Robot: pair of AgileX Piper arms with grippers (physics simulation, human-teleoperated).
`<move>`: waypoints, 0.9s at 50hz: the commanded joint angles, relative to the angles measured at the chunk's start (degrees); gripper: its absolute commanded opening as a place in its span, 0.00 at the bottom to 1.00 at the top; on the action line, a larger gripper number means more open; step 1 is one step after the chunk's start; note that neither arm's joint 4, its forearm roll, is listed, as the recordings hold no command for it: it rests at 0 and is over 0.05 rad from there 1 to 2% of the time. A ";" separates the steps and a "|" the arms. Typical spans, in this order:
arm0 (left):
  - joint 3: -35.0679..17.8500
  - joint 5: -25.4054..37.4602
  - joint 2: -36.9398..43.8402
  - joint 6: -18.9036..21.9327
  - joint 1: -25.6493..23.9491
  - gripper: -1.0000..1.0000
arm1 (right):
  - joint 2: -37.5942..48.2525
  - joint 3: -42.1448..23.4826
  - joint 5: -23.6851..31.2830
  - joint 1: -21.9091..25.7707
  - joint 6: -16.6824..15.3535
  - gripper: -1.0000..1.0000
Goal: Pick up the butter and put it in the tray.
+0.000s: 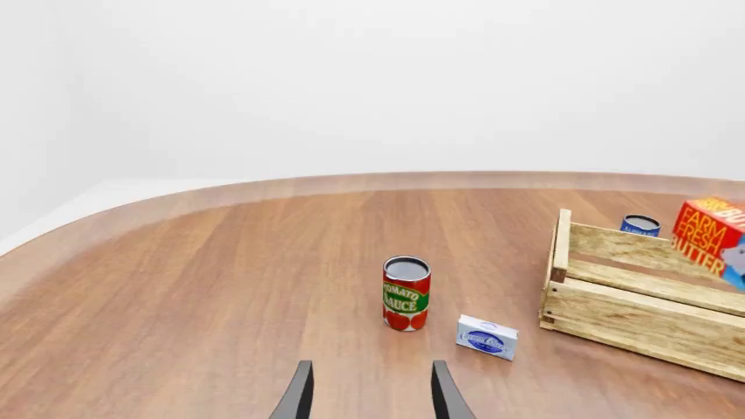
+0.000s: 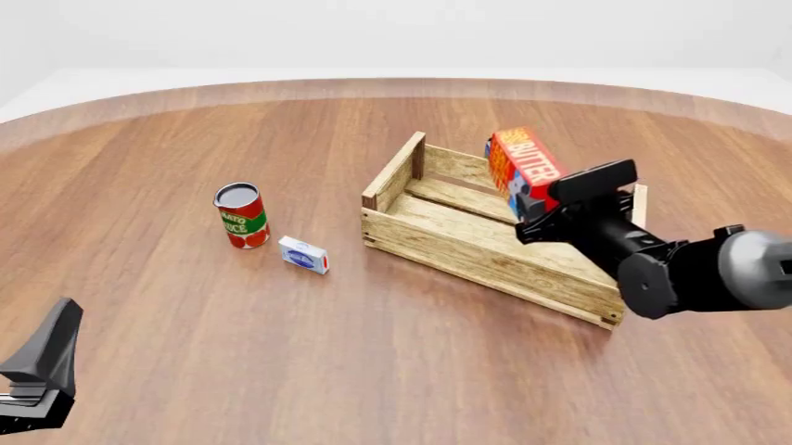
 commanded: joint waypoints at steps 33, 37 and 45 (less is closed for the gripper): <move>0.00 0.00 0.00 0.00 0.00 1.00 | 4.17 -1.26 -2.61 -0.29 1.49 0.00; 0.00 0.00 0.00 0.00 0.00 1.00 | 4.49 -1.24 -2.77 -0.22 1.66 0.00; 0.00 0.00 0.00 0.00 0.00 1.00 | 5.19 -1.07 -3.24 -0.27 1.81 0.00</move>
